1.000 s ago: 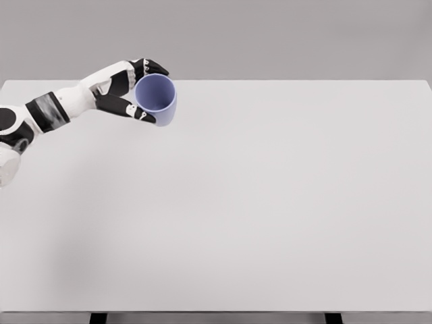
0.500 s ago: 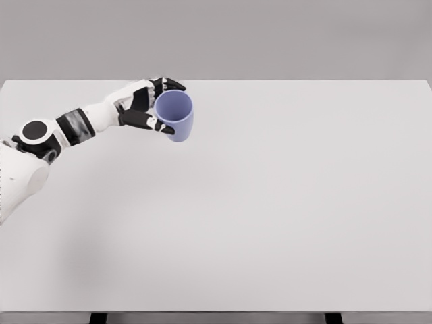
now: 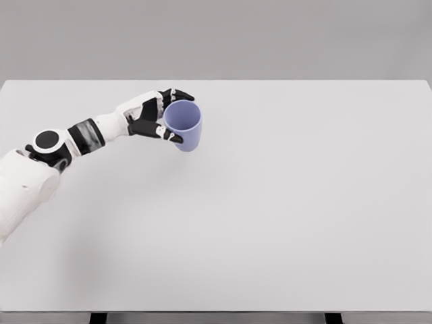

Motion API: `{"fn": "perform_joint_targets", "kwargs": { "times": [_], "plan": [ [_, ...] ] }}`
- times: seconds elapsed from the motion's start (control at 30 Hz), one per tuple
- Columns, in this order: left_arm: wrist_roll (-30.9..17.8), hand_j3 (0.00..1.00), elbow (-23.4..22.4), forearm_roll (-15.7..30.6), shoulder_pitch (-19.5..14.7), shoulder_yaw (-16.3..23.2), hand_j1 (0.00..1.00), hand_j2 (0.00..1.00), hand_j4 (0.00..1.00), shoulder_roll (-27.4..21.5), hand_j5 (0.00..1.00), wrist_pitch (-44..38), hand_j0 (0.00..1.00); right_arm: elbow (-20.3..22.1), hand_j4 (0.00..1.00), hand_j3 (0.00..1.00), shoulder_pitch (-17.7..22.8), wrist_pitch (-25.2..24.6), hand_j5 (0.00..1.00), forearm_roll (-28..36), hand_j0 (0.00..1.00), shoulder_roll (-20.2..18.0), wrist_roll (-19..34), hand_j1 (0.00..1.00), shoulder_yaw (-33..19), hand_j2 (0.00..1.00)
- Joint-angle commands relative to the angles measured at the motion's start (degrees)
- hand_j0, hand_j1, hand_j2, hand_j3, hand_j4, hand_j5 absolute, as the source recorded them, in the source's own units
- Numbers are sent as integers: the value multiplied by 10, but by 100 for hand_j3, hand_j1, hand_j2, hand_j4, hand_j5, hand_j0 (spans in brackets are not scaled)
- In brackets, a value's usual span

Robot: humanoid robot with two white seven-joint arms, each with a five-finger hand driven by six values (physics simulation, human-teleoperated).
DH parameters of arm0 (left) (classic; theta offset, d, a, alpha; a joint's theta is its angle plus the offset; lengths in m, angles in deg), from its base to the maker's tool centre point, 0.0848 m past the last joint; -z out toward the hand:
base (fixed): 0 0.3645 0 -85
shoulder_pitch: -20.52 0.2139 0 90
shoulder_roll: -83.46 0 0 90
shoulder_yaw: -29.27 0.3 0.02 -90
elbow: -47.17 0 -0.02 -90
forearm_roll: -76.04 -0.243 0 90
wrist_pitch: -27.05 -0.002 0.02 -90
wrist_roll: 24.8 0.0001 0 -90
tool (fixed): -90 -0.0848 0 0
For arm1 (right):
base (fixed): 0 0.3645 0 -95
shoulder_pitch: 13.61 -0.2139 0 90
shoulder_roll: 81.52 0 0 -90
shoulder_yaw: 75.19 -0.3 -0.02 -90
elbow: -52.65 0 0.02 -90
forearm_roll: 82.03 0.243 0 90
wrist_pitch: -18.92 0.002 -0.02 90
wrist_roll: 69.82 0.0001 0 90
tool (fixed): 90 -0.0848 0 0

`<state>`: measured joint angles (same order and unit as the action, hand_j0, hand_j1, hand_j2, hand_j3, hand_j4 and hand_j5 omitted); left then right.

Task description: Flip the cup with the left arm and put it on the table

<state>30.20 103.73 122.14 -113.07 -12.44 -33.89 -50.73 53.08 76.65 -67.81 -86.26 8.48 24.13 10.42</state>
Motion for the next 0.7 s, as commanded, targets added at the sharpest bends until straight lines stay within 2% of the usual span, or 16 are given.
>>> {"fn": "perform_joint_targets", "kwargs": {
  "times": [0.0, 0.17, 0.37, 0.57, 0.67],
  "plan": [
    [0, 67, 0, 3, 0, -1, 67, 67, 67, 2, 67, 1, 67, 0, 100, 100, -1, 0, 100, 0, 100, 0, 0, 100, 0, 100],
    [0, 70, 0, 1, 3, -2, 70, 70, 70, 3, 70, 3, 70, 0, 100, 100, -1, 0, 100, 0, 100, 0, 0, 100, 0, 100],
    [0, 80, 0, 0, 4, -1, 80, 80, 80, 4, 80, 3, 80, 0, 100, 100, 0, 0, 100, 0, 100, 0, 1, 100, 0, 100],
    [0, 95, 2, -1, 4, -4, 95, 95, 95, 3, 95, 10, 95, 0, 100, 100, 0, 1, 100, 0, 100, 0, 0, 100, 0, 100],
    [0, 100, 4, -1, 4, -4, 100, 100, 100, 1, 100, 20, 100, 0, 100, 100, -1, 0, 100, 0, 100, 0, 0, 100, 0, 100]
  ]
}}
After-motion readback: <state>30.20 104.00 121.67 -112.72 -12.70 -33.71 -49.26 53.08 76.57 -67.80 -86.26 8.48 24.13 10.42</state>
